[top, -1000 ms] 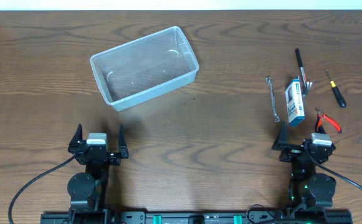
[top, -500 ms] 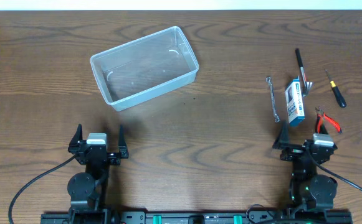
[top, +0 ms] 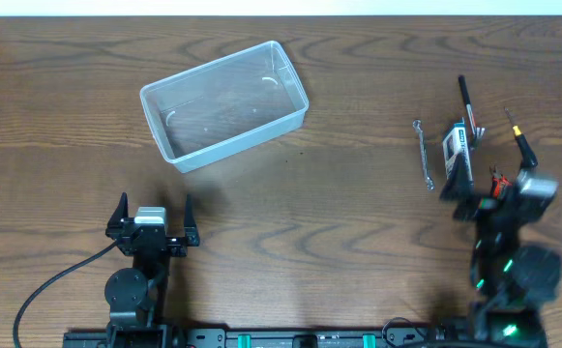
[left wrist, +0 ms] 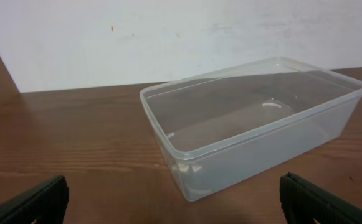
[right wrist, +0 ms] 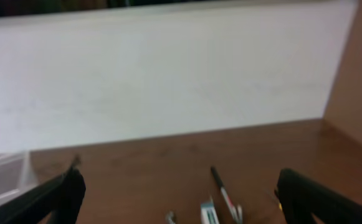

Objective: Pack container
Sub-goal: 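Reach the right gripper to the container's right rim and grasp it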

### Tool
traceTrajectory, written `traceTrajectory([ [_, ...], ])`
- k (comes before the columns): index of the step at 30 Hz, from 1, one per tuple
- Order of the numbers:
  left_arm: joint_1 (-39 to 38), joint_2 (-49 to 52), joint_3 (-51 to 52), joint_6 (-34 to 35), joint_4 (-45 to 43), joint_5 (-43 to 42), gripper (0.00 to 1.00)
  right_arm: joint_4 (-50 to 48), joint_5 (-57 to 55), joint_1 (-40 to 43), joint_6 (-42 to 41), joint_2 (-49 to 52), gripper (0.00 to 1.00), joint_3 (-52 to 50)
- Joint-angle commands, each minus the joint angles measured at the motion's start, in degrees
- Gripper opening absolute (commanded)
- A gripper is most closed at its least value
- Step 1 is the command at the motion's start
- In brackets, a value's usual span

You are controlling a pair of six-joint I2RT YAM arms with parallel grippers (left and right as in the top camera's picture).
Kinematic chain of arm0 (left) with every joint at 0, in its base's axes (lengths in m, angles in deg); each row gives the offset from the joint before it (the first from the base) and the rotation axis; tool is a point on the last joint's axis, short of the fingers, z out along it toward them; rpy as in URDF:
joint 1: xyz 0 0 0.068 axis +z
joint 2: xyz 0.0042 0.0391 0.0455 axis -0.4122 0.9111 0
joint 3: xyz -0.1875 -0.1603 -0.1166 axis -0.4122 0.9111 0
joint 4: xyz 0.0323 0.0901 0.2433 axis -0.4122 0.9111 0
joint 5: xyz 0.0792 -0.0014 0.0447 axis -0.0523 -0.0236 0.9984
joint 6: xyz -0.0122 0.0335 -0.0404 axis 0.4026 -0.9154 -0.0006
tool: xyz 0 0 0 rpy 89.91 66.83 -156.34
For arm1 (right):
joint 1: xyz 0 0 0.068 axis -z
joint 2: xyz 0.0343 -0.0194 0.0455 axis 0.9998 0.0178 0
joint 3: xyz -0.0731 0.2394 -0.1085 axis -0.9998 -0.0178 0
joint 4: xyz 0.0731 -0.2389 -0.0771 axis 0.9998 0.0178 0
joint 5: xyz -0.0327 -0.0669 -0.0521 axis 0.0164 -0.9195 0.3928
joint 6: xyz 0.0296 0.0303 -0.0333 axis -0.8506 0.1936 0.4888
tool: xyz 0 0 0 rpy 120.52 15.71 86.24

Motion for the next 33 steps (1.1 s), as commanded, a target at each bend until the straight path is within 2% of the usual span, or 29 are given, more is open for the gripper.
traceTrajectory([
  [1,-0.22,-0.26,1.09,-1.01,1.68,-0.39,0.98,7.61,7.69,-0.42,-0.85,13.68,0.99,17.9],
  [8,-0.22,-0.26,1.09,-1.01,1.68,-0.39,0.98,49.27,18.56,-1.18,1.22,47.69,0.99,66.75],
  [12,-0.22,-0.26,1.09,-1.01,1.68,-0.39,0.98,58.25,19.45,-3.37,1.62,59.78,0.99,83.25],
  [16,-0.22,-0.26,1.09,-1.01,1.68,-0.39,0.98,57.18,24.5,-3.85,-1.14,65.29,0.99,87.14],
  [20,-0.22,-0.26,1.09,-1.01,1.68,-0.39,0.98,53.02,37.99,-4.72,0.66,67.25,0.99,87.14],
  [21,-0.22,-0.26,1.09,-1.01,1.68,-0.39,0.98,52.65,38.32,-5.27,0.66,67.52,0.97,87.14],
  [22,-0.22,-0.26,1.09,-1.01,1.68,-0.39,0.98,52.28,37.86,-6.38,0.68,67.84,0.91,87.14],
  [23,-0.22,-0.26,1.09,-1.01,1.68,-0.39,0.98,52.09,36.61,-7.69,0.68,68.13,0.78,87.14],
  [24,-0.22,-0.26,1.09,-1.01,1.68,-0.39,0.98,52.02,34.64,-9.35,0.68,68.37,0.59,87.14],
  [25,-0.22,-0.26,1.09,-1.01,1.68,-0.39,0.98,52.04,32.28,-11.23,0.68,68.67,0.45,87.14],
  [26,-0.22,-0.26,1.09,-1.01,1.68,-0.39,0.98,52.09,30.18,-13.07,0.68,68.87,0.42,87.14],
  [33,-0.22,-0.26,1.09,-1.01,1.68,-0.39,0.98,52.89,6.4,-28.98,2.19,72.5,0.41,87.14],
])
